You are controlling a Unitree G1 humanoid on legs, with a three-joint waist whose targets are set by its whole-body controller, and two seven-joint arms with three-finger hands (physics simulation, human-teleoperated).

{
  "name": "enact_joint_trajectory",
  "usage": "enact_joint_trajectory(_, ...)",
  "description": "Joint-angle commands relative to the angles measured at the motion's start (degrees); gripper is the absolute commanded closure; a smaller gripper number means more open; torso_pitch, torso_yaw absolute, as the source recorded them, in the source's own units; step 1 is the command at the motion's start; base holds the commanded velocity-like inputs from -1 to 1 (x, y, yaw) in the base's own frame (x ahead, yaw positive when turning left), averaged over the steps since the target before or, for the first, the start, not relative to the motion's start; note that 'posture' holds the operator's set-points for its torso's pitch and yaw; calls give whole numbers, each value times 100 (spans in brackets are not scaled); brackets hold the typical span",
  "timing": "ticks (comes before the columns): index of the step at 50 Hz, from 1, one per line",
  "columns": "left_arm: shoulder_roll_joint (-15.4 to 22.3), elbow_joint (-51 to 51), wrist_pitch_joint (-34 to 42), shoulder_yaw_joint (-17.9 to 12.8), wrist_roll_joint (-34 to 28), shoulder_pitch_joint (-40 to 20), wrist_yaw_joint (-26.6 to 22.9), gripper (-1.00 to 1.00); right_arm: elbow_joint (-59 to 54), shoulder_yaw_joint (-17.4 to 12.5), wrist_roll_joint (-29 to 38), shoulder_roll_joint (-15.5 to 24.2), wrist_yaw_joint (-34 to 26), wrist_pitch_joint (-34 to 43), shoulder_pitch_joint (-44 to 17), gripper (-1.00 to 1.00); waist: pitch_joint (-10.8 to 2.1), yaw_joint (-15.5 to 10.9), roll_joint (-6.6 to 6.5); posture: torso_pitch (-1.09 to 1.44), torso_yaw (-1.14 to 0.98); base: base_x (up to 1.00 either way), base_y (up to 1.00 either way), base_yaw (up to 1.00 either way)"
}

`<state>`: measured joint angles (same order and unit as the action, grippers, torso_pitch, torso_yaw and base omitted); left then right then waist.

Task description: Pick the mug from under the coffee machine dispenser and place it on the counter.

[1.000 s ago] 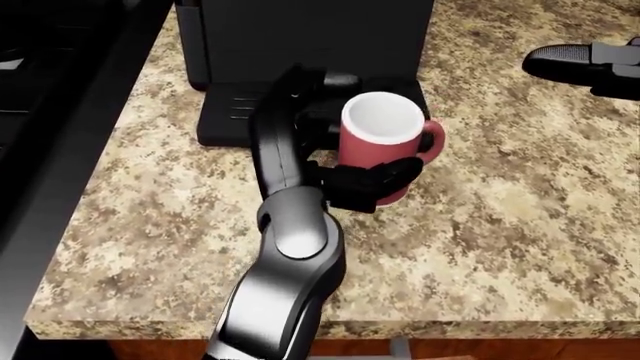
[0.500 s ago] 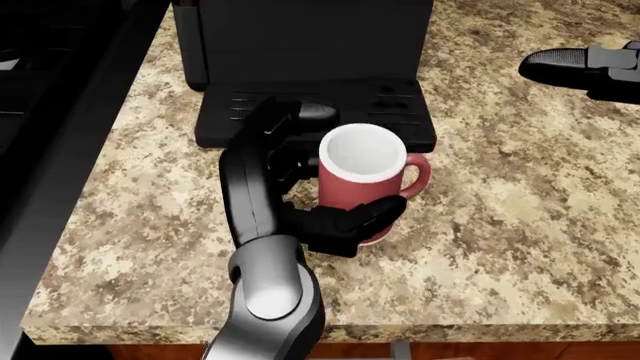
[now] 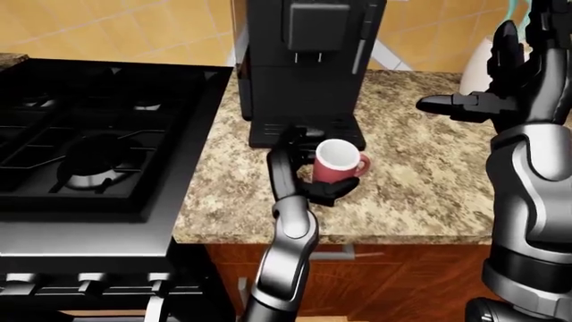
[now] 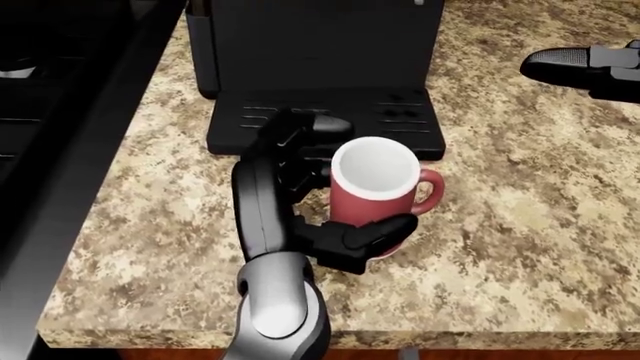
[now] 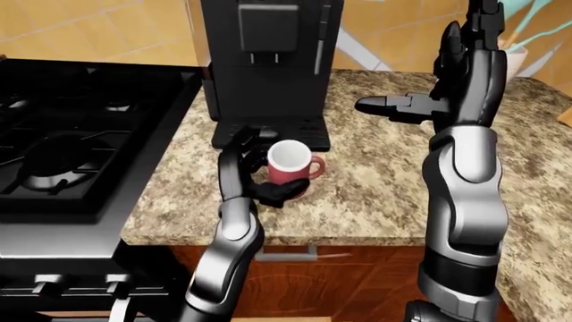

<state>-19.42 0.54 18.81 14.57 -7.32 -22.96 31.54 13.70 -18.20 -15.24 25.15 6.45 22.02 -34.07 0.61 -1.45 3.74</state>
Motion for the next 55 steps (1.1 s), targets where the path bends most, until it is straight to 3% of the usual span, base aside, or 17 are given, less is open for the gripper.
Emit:
enact_joint_trajectory(1,-81,-78,209,87,159,37,-24,100,163,-57,21,77,-1,-160,-141,-100,-71,15,46,0,0,0,0,0)
enact_joint_trajectory(4,-81,-66,214,83,156,55,-31,95,187,-58,22,74,-3,-139,-143,-100,-65,9,44,0,0,0,0,0)
enact_joint_trajectory(5,-87,-62,222,89,161,54,-38,55,184,-60,22,75,-4,-139,-146,-100,-64,5,45,0,0,0,0,0)
enact_joint_trajectory(8,-94,-57,226,99,164,62,-54,26,169,-61,27,74,-10,-151,-144,-100,-59,-1,44,0,0,0,0,0)
enact_joint_trajectory(11,-97,-34,243,117,150,69,-61,10,177,-64,25,78,-12,-143,-147,-100,-56,-5,46,0,0,0,0,0)
enact_joint_trajectory(12,-99,-24,248,123,147,75,-64,-11,168,-65,29,80,-13,-149,-146,-100,-56,-4,47,0,0,0,0,0)
enact_joint_trajectory(13,-102,-26,250,119,150,75,-66,-17,170,-67,28,81,-13,-148,-147,-100,-55,-4,48,0,0,0,0,0)
enact_joint_trajectory(28,-137,54,392,129,151,12,-114,-20,163,-82,11,128,-2,-116,-199,-100,-38,-7,75,0,0,0,0,0)
enact_joint_trajectory(32,-130,101,407,135,147,34,-120,-41,150,-82,15,135,-4,-127,-200,-100,-40,-6,79,0,0,0,0,0)
enact_joint_trajectory(37,-125,170,456,163,122,68,-114,-100,156,-84,11,136,-8,-125,-192,-100,-43,-5,78,0,0,0,0,0)
enact_joint_trajectory(55,-125,458,613,245,5,132,-125,-100,192,-84,24,135,-10,-104,-184,-100,-14,23,96,0,0,0,0,0)
